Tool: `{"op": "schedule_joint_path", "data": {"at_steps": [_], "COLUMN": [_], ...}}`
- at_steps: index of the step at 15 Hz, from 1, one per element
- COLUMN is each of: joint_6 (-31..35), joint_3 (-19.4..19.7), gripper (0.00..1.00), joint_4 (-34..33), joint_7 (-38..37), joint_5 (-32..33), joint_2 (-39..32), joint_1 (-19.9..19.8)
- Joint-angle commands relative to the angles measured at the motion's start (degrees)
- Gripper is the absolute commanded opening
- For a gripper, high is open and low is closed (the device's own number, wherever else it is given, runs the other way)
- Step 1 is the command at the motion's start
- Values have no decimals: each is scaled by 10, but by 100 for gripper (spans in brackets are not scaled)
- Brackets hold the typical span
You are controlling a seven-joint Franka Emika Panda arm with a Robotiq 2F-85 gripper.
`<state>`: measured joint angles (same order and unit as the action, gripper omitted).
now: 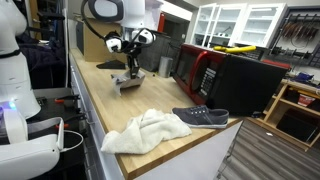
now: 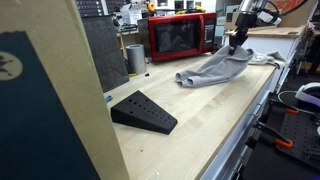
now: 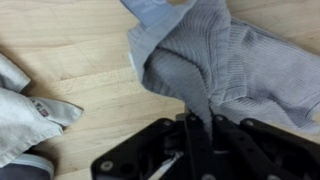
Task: Fold the grey towel once from top to bottom and twice from right to left.
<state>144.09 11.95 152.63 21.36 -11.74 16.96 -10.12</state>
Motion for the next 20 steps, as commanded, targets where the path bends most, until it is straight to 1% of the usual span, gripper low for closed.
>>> {"op": "schedule_joint_path", "data": {"at_steps": [1,6,12,16,20], "joint_6": [-6,2,11,20,30], "joint_3": [-11,-41,-76,-104,-124], "gripper": [1,1,1,1,1], "joint_4": [12,-8,-46,-62,-67], "joint_7": [-37,-86,-174,-224,-273], "joint_5": [41,76,66,83,118], "joint_2": [29,18,-2,-13,-24], "joint_1": [11,29,56,61,57]}}
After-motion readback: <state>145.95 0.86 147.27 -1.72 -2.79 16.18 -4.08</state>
